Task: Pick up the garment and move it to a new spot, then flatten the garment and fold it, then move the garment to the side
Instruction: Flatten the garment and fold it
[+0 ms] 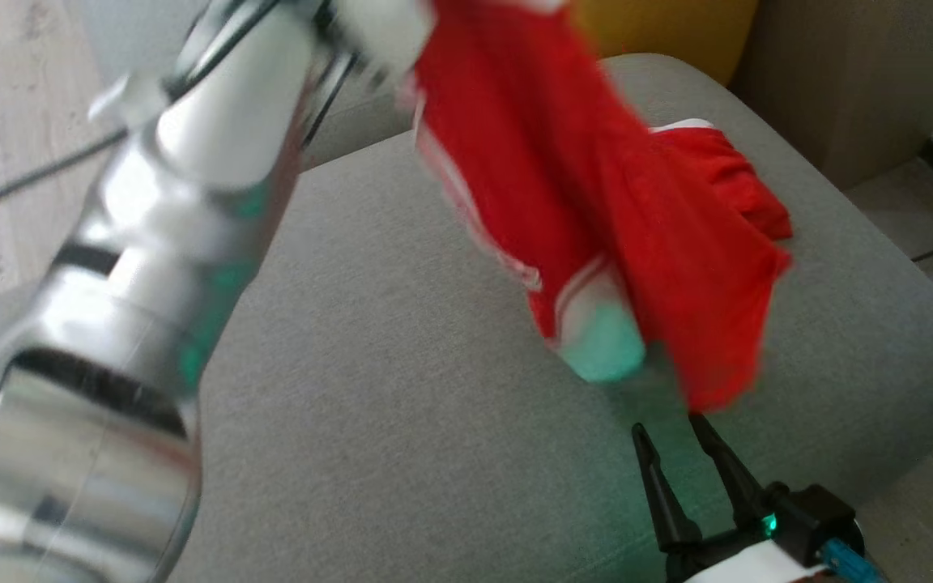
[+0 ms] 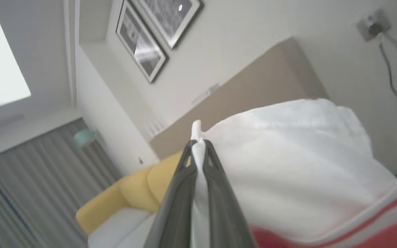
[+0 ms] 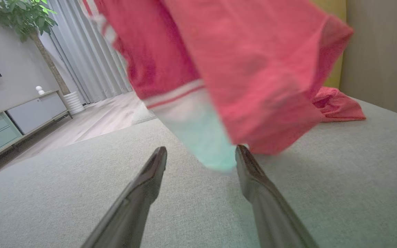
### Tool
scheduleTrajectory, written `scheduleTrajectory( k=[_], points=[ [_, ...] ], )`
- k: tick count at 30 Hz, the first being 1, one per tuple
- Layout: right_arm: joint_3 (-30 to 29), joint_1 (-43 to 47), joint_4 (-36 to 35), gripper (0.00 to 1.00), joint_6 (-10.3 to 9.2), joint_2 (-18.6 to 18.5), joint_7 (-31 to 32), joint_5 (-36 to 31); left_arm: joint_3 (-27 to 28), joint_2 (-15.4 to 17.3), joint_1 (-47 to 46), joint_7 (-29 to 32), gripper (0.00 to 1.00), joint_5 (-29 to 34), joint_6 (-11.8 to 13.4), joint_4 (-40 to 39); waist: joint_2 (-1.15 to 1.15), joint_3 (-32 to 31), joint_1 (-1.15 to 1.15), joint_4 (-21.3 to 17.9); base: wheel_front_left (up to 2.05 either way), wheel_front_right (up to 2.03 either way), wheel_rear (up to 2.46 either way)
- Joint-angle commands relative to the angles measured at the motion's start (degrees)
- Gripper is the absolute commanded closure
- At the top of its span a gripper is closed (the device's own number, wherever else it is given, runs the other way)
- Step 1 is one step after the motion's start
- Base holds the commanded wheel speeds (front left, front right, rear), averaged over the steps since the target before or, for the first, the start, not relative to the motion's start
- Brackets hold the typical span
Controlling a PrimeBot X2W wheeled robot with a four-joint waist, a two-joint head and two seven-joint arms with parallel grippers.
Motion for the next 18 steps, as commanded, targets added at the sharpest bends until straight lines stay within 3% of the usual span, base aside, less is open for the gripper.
scheduleTrajectory(
  k=[1, 10, 14, 18],
  points=[
    [1.3, -1.9, -2.0, 0.00, -0.04, 0.5, -0.6, 0.5, 1.3, 3.7, 0.8, -0.4, 1.00, -0.3, 0.2, 1.3, 0.00, 0.5, 0.00, 0.8, 0.00, 0.00, 0.00],
    [-0.4, -1.3, -2.7, 0.00, -0.04, 0.4, -0.6, 0.1, 4.0, 6.1, 19.2, -4.1, 1.00, -5.5, 0.6, 7.8, 0.00, 2.2, 0.00, 8.2, 0.00, 0.00, 0.00],
    [-0.9, -1.0, -3.0, 0.00, -0.04, 0.3, -0.6, -0.1, 5.8, 6.6, 25.2, -4.6, 1.00, -7.4, 1.9, 5.9, 0.00, 2.5, 0.00, 10.7, 0.00, 0.00, 0.00],
    [-0.8, -0.7, -3.3, 0.00, -0.04, 0.0, -0.6, -0.4, 9.2, 7.4, 34.0, -4.7, 1.00, -9.2, 4.9, -2.6, 0.00, 3.1, 0.00, 13.0, 0.00, 0.00, 0.00]
  ],
)
